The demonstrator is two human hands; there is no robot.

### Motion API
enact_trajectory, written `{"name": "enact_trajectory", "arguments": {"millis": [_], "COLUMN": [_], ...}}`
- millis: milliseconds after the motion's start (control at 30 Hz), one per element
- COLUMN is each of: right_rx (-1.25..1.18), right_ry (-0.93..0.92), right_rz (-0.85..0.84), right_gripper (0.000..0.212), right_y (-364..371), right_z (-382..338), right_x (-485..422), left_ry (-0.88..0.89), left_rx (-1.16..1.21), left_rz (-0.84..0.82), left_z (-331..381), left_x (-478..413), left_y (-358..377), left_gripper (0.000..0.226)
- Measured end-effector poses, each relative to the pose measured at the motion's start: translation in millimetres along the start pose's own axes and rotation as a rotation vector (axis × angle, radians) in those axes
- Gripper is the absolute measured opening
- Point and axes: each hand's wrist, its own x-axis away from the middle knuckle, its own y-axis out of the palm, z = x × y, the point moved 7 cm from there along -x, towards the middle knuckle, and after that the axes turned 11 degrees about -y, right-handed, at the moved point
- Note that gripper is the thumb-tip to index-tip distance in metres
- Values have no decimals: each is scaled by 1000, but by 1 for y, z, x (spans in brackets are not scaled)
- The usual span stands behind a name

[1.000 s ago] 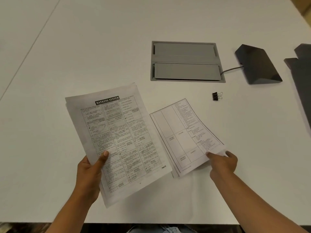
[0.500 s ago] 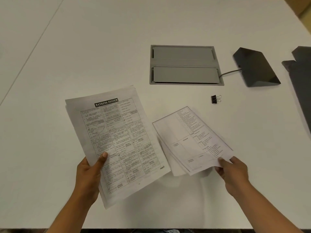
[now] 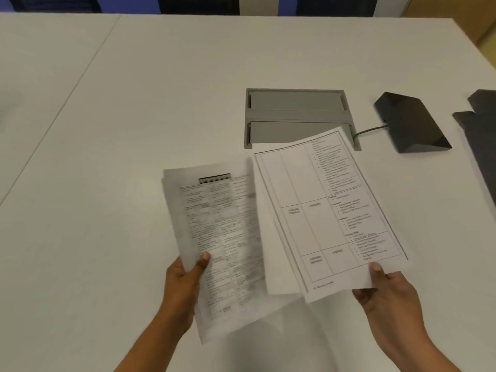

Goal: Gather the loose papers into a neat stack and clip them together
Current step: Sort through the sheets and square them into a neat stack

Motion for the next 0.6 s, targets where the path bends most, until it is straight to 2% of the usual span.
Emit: {"name": "enact_trajectory", "arguments": {"millis": [133, 267, 400, 433, 533, 600], "right_rx": [101, 46, 52, 59, 123, 255], "right_ry": [-82, 5, 47, 28, -63, -134], "right_rz": [-68, -123, -155, -168, -249, -331], "right_gripper": [31, 32, 20, 20, 44, 35], "right_y": [27, 42, 42, 41, 42, 45], "right_z": [9, 18, 20, 19, 14, 7], "right_x": [12, 16, 14, 13, 11, 13], "left_ry": [-24, -47, -24, -19, 19, 42], "left_rx": [29, 100, 80, 70, -1, -48], "left_rz": [-75, -156, -70, -55, -67, -53], "left_z": [1, 4, 11, 12, 20, 23], "left_x": [7, 17, 14, 14, 16, 17], "left_y": [31, 55, 54, 54, 57, 58], "left_gripper": [26, 29, 41, 41, 32, 26]}}
